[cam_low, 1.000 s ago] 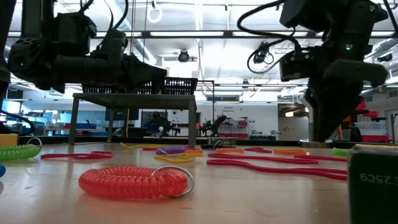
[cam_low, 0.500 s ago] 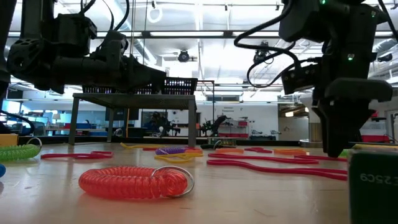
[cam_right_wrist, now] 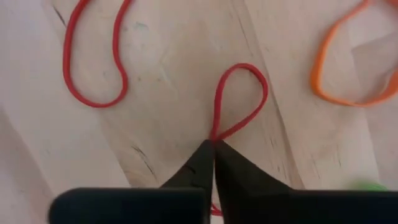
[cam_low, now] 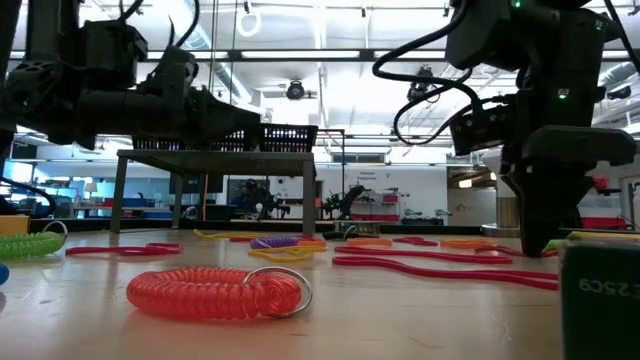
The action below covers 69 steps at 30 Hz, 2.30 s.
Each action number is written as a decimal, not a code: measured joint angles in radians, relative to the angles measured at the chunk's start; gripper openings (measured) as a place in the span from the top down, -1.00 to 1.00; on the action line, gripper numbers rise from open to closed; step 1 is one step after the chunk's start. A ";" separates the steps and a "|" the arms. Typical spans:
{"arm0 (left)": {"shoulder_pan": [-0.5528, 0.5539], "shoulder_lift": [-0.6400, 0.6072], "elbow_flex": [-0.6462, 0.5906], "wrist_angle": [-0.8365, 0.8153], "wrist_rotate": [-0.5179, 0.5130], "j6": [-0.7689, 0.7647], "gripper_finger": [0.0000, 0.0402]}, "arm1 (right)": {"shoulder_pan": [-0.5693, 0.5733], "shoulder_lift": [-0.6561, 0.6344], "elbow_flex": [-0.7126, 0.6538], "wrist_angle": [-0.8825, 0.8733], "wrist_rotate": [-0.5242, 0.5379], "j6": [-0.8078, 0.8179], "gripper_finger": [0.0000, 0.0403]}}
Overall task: Pick & Place Office Desk Supplies
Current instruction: Put the red rubber band into the right black bin
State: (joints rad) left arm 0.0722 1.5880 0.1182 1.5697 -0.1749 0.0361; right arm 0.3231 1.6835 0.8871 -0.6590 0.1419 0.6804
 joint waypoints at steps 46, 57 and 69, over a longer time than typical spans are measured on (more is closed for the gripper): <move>0.007 -0.177 -0.113 -0.034 -0.131 0.032 0.95 | -0.066 0.007 0.002 0.006 -0.119 0.081 0.49; 0.006 -0.177 -0.113 -0.033 -0.131 0.032 0.95 | -0.067 0.008 0.000 0.023 -0.131 0.143 0.84; 0.006 -0.177 -0.113 -0.035 -0.131 0.032 0.95 | -0.062 -0.064 0.122 0.029 -0.104 0.111 0.98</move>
State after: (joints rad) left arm 0.0785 1.4105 0.0055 1.5351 -0.3059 0.0677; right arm 0.2611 1.6199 1.0087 -0.6301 0.0382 0.7913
